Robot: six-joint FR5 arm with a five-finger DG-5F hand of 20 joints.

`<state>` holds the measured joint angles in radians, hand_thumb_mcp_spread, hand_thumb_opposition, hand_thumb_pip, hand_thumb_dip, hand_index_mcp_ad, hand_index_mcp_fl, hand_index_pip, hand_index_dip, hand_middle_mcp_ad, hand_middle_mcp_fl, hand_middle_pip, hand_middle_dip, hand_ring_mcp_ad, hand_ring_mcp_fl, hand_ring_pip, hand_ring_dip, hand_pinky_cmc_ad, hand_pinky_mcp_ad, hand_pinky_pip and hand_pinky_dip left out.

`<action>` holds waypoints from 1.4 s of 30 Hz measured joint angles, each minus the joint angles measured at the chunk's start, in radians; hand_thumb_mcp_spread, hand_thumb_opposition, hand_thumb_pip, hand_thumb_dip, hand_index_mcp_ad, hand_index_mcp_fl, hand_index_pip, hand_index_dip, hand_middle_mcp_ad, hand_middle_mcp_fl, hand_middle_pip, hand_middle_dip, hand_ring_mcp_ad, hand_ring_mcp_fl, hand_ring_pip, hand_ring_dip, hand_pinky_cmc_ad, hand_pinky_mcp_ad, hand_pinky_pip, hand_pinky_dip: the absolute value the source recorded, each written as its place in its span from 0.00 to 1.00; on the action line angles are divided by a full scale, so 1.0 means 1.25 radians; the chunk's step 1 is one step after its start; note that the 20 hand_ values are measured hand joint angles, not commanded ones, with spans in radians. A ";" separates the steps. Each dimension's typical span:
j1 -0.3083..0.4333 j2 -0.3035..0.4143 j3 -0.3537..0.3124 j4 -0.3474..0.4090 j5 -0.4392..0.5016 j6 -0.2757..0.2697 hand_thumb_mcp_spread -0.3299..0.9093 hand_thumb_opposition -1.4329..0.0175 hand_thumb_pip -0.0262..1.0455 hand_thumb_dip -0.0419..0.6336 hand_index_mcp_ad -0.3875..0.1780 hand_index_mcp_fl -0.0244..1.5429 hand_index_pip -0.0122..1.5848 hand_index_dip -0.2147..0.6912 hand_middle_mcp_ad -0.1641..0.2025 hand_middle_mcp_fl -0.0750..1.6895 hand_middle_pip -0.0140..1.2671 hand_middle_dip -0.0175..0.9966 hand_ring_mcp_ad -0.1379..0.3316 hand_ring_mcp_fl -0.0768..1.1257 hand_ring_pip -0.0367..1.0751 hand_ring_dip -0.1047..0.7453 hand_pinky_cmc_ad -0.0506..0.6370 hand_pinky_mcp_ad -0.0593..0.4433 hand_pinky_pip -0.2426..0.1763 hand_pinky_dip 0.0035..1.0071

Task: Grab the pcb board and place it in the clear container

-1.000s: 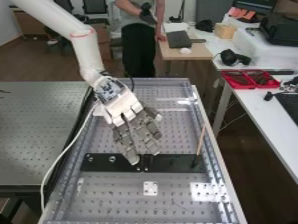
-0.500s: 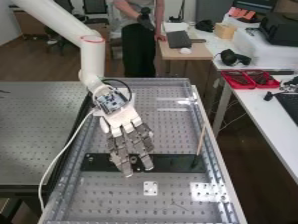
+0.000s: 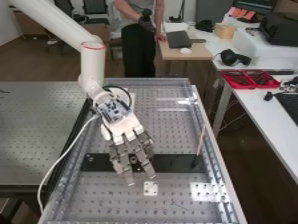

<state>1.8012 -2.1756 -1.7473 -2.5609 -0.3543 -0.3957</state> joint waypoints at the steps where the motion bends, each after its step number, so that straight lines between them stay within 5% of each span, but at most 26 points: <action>1: 0.000 -0.001 0.001 0.001 0.000 0.000 0.58 0.42 0.63 0.39 0.73 0.03 0.95 0.39 0.76 0.05 0.12 0.11 0.88 0.07 0.09 0.09 0.53 0.58 0.28 0.63; 24: -0.002 -0.069 0.079 -0.085 0.040 0.049 0.58 0.41 0.63 0.39 0.73 0.05 0.96 0.37 0.72 0.05 0.12 0.11 0.88 0.07 0.10 0.10 0.53 0.58 0.28 0.65; 42: -0.006 -0.071 0.072 -0.097 0.038 0.091 0.58 0.41 0.64 0.42 0.72 0.04 0.98 0.36 0.71 0.05 0.12 0.12 0.88 0.07 0.11 0.10 0.53 0.58 0.28 0.71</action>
<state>1.7940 -2.2645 -1.6577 -2.6815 -0.3063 -0.2818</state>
